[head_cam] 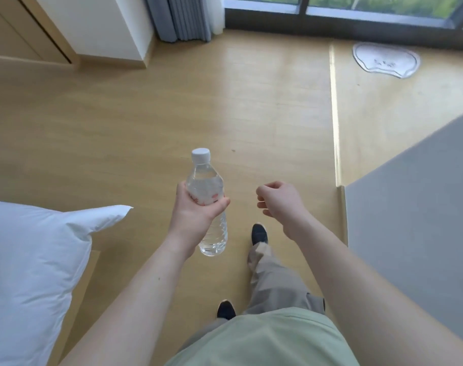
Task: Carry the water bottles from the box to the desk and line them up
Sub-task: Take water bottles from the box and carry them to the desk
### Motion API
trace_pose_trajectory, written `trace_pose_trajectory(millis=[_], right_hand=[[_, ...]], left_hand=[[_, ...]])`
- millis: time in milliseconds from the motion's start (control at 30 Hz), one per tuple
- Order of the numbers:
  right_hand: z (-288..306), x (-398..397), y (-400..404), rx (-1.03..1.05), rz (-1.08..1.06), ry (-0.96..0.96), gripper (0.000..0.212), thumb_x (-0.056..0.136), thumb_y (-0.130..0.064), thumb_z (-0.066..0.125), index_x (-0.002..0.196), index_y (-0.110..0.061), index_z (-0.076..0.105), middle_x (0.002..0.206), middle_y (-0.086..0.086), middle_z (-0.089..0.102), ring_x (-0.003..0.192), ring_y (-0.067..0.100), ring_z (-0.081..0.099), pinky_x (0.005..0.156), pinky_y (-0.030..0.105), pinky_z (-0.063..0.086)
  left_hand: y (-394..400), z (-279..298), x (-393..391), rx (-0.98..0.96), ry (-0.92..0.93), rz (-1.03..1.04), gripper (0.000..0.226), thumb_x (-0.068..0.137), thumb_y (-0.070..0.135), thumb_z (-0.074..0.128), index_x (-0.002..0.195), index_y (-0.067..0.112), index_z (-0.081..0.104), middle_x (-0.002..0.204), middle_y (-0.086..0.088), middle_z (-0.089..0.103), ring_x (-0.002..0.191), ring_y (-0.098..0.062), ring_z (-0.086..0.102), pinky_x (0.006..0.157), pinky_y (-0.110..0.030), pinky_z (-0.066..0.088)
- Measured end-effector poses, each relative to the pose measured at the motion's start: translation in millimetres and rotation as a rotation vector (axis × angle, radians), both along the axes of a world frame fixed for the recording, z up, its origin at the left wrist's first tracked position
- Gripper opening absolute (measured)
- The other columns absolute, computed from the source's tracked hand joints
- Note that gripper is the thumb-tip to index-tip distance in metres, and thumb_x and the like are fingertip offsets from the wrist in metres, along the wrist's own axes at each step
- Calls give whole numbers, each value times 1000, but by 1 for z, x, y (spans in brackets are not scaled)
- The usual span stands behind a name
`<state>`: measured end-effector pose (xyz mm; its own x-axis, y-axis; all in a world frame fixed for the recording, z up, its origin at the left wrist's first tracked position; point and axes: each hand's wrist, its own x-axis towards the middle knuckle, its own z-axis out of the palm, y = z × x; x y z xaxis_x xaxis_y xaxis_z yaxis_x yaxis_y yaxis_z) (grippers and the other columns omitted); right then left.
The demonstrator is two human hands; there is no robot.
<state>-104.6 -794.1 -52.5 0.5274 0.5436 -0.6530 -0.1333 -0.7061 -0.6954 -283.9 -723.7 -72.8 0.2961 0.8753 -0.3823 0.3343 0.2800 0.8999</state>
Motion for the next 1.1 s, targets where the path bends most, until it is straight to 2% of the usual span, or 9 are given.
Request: trace_pose_trajectory(millis=[167, 333, 533, 700, 867, 1000, 1100], right_hand=[[2, 51, 97, 17, 159, 17, 11, 89, -23, 57, 96, -19, 64, 92, 4, 70, 104, 28, 70, 96, 47, 56], [2, 81, 176, 9, 315, 1, 9, 88, -21, 56, 91, -18, 64, 88, 4, 68, 85, 25, 65, 87, 45, 57], [1, 87, 259, -8, 438, 11, 10, 90, -24, 58, 96, -19, 65, 95, 5, 71, 101, 29, 71, 93, 48, 58], [-6, 72, 327, -23, 503, 21, 15, 90, -25, 58, 102, -18, 65, 95, 5, 71, 101, 28, 71, 94, 48, 58], [-13, 45, 404, -24, 567, -8, 12, 89, -22, 57, 97, -17, 64, 90, 4, 69, 85, 24, 67, 94, 49, 57], [-9, 10, 475, -37, 607, -27, 13, 90, -22, 57, 99, -16, 64, 91, 6, 69, 99, 30, 71, 94, 50, 57], [-6, -19, 523, -42, 623, -23, 16, 90, -22, 58, 103, -15, 65, 93, 7, 69, 102, 29, 70, 95, 50, 58]], left_hand=[[67, 6, 38, 17, 25, 152, 61, 72, 28, 93, 116, 30, 50, 109, 8, 67, 91, 2, 67, 78, -24, 49], [125, 10, 66, 21, 38, 305, 60, 71, 32, 92, 114, 33, 50, 107, 11, 67, 89, 6, 66, 76, -21, 46], [180, 6, 70, -4, 68, 437, 59, 70, 34, 91, 111, 35, 48, 107, 12, 65, 85, 11, 64, 72, -19, 46], [230, -4, 51, -21, 75, 535, 62, 66, 34, 91, 112, 33, 50, 104, 12, 66, 83, 9, 65, 71, -22, 48], [299, -13, 24, -36, 40, 588, 63, 65, 34, 92, 112, 31, 51, 101, 14, 68, 82, 7, 66, 71, -24, 48], [362, -11, -9, -50, -3, 606, 63, 63, 37, 90, 112, 33, 50, 93, 25, 67, 83, 7, 67, 72, -25, 49], [402, -7, -37, -61, -15, 611, 67, 59, 43, 89, 112, 35, 50, 93, 27, 66, 84, 6, 68, 74, -28, 51]])
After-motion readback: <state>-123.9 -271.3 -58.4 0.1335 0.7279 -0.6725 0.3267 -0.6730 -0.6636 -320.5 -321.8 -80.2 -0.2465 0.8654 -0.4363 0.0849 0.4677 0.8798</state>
